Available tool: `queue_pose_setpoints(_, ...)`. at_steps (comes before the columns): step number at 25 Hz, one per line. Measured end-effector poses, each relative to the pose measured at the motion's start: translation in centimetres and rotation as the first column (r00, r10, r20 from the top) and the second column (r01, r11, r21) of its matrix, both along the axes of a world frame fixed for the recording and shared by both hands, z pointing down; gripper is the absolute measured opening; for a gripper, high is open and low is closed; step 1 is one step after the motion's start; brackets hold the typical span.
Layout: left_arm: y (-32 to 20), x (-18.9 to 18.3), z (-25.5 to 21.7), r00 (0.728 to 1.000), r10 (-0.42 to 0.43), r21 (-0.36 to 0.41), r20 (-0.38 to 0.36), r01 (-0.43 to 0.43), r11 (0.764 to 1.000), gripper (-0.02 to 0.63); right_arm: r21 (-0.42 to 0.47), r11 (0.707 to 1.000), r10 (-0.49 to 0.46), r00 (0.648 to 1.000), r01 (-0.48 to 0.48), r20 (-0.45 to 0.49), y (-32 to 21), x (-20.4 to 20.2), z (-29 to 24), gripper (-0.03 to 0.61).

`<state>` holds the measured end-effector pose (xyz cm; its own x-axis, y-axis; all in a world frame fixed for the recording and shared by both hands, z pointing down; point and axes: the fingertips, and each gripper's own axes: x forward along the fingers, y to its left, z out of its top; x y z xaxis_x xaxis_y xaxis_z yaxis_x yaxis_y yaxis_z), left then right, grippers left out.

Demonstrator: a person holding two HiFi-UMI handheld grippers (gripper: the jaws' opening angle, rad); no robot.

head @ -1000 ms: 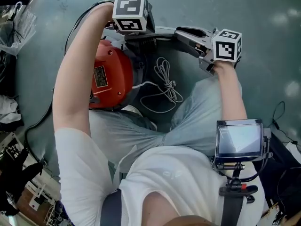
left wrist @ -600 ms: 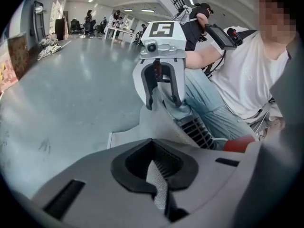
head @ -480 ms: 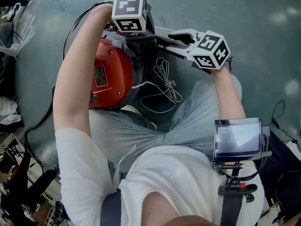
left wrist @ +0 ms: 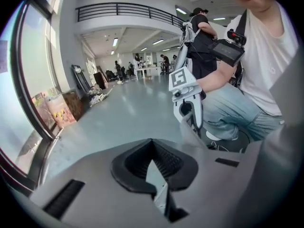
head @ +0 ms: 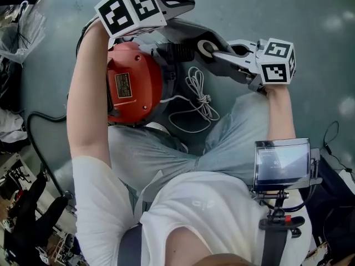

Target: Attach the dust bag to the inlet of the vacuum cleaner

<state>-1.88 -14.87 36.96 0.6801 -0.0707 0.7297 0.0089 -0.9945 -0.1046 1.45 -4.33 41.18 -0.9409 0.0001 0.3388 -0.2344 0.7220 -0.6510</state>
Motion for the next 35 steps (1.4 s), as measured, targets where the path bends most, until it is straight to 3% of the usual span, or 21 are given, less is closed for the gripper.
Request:
queue_pose_setpoints(2,0.6,-0.3,-1.5,1.000,0.020,0.048,0.002,-0.020,0.999,0.006,0.030,0.999,0.024,1.000,-0.024,-0.006,-0.3,-0.3,-0.4,0.035)
queue_pose_setpoints(5,1.1,-0.8,-2.5,1.000,0.021,0.127,0.018,-0.023,0.992,0.006,0.143,0.989,0.065,0.987,-0.043,-0.150,-0.7,-1.0,0.0,0.035)
queue_pose_setpoints(7,1.3,-0.8,-3.9,0.999,0.000,0.145,-0.037,0.006,0.989,0.006,0.177,0.983,0.088,0.966,-0.045,-0.242,-0.5,-1.2,1.0,0.034)
queue_pose_setpoints(10,2.8,-0.7,-5.6,0.995,0.019,0.118,-0.102,-0.007,0.993,0.008,0.177,0.984,0.065,0.960,-0.016,-0.273,0.3,-2.2,1.1,0.035)
queue_pose_setpoints(12,4.0,-0.8,-4.0,0.997,0.080,0.121,-0.016,-0.077,0.990,0.008,0.174,0.984,0.074,0.966,-0.031,-0.248,0.2,-2.4,0.3,0.035)
queue_pose_setpoints(15,3.6,-2.1,-0.4,0.974,0.113,0.225,0.196,-0.157,0.962,0.008,0.221,0.974,0.101,0.964,-0.045,-0.248,-0.3,-2.4,-0.5,0.035)
queue_pose_setpoints(17,2.9,-2.6,0.2,0.970,0.108,0.239,0.216,-0.159,0.958,0.006,0.267,0.963,0.102,0.955,-0.025,-0.278,-0.4,-2.6,-0.5,0.035)
queue_pose_setpoints(21,2.6,-2.3,0.1,0.986,0.076,0.230,0.148,-0.109,0.967,0.006,0.363,0.931,0.100,0.938,0.029,-0.331,-0.5,-2.4,-0.6,0.035)
queue_pose_setpoints(23,2.3,-2.1,-0.4,0.998,0.006,0.126,0.062,-0.013,0.992,0.006,0.381,0.924,0.102,0.942,0.030,-0.319,-0.6,-2.4,-0.9,0.035)
queue_pose_setpoints(25,2.1,-1.8,-1.7,0.995,-0.072,-0.005,-0.069,0.072,0.997,0.006,0.393,0.920,0.111,0.949,0.015,-0.296,-0.8,-2.5,-1.3,0.035)
queue_pose_setpoints(27,1.6,-1.8,-2.3,0.974,-0.156,-0.114,-0.166,0.138,0.984,0.006,0.404,0.915,0.117,0.954,0.004,-0.274,-1.0,-2.7,-1.6,0.035)
queue_pose_setpoints(30,0.4,-1.8,-2.6,0.929,-0.275,-0.250,-0.246,0.214,0.944,0.006,0.403,0.915,0.122,0.959,-0.009,-0.255,-1.3,-2.7,-1.8,0.035)
queue_pose_setpoints(32,0.2,-1.9,-3.2,0.918,-0.265,-0.226,-0.294,0.202,0.953,0.006,0.401,0.916,0.119,0.960,-0.008,-0.253,-1.4,-2.6,-1.8,0.035)
queue_pose_setpoints(35,1.1,-2.5,-3.7,0.956,-0.141,-0.101,-0.259,0.118,0.988,0.010,0.427,0.904,0.117,0.954,0.013,-0.277,-1.2,-2.5,-1.8,0.035)
